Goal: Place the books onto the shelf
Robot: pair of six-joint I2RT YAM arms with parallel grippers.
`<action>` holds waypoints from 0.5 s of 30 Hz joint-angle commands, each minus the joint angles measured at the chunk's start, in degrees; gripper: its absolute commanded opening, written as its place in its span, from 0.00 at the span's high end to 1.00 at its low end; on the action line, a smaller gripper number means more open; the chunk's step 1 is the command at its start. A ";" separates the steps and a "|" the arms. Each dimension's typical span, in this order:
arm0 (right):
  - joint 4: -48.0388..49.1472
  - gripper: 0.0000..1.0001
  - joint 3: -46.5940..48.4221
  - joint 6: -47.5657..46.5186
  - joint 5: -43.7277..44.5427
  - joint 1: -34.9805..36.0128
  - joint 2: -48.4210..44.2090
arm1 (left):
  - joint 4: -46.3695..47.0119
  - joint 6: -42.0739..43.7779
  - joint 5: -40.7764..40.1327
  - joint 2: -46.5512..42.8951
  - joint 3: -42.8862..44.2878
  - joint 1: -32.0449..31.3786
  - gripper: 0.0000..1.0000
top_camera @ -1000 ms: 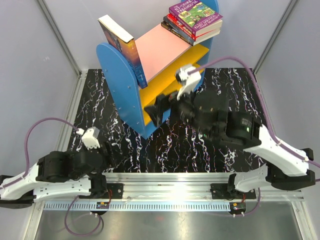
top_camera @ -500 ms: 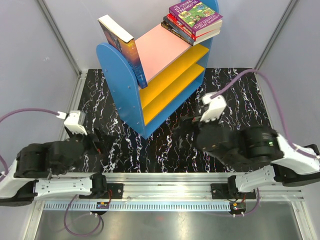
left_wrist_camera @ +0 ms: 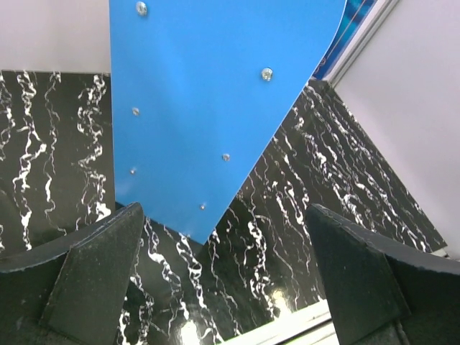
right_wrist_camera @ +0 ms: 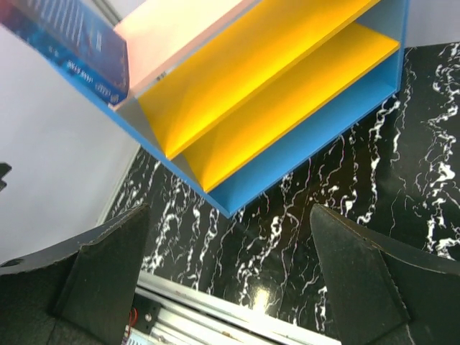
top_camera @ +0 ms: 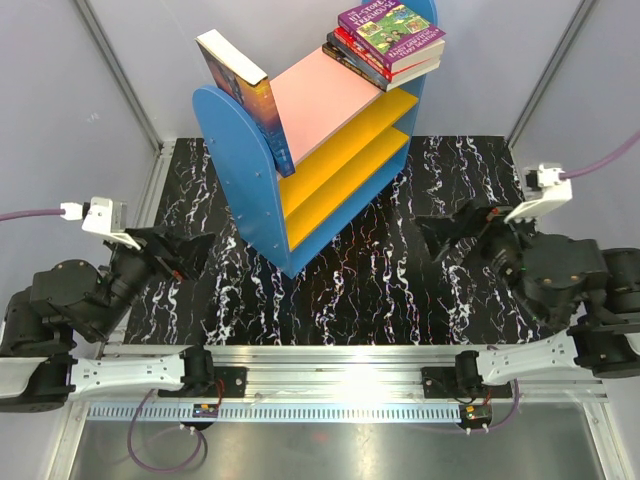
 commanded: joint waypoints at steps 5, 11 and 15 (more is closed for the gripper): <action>9.93 0.00 -6.73 -6.52 4.17 0.22 -10.63 | 6.85 4.84 -3.92 1.80 -0.28 -0.22 0.01; 10.89 0.00 -8.31 -9.07 2.77 0.30 -12.58 | 8.79 6.24 -5.85 2.50 -1.07 -0.22 0.01; 12.12 0.00 -9.46 -11.18 2.68 0.22 -13.54 | 9.58 6.69 -6.64 3.11 -1.51 -0.22 0.01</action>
